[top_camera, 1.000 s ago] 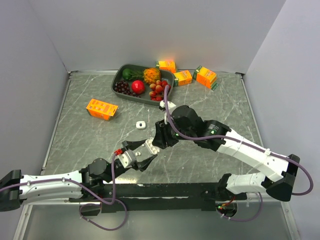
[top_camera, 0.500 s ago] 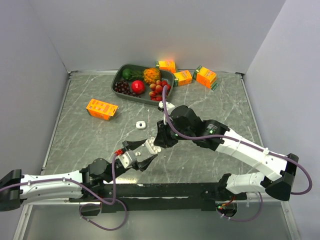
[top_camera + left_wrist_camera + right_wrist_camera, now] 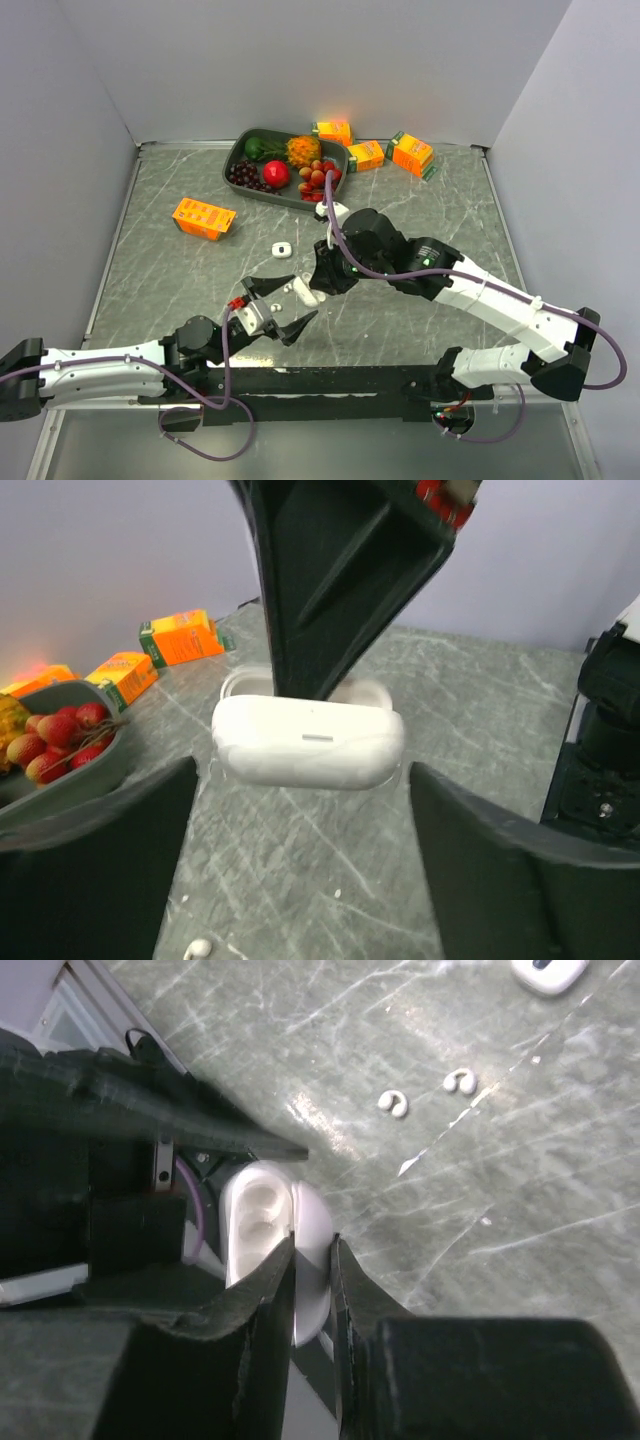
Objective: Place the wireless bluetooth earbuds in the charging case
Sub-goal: Adjust the charging case.
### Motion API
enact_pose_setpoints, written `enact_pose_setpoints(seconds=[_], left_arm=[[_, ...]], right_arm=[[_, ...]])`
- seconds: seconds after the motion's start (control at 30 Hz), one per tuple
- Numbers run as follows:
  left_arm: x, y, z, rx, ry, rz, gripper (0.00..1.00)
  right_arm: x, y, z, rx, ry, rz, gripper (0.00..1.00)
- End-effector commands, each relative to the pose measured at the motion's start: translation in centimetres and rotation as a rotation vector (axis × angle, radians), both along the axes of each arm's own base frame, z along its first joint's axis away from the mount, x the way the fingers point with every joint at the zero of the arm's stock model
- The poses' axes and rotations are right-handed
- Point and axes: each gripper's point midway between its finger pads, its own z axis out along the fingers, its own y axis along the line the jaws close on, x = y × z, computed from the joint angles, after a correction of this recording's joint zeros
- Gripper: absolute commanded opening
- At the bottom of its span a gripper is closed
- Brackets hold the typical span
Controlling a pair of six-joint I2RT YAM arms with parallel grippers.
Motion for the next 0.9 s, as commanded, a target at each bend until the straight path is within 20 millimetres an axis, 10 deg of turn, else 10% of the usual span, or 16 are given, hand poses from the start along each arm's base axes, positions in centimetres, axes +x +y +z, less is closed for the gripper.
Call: enact_pose_setpoints(seconds=[0.0, 0.53, 0.87], left_arm=[[0.1, 0.2, 1.0, -0.026, 0.035, 0.006, 0.96], [-2.7, 0.8, 5.0, -0.085, 0.176, -0.143, 0.96], [-4.5, -1.4, 2.7, 0.097, 0.32, -0.444, 0.96]], right_arm=[[0.5, -1.0, 4.3, 0.038, -0.16, 0.032, 0.0], [-1.1, -2.2, 4.7, -0.068, -0.5, 0.277, 0.0], [-3.0, -2.9, 5.9, 0.002, -0.685, 0.403, 0.0]])
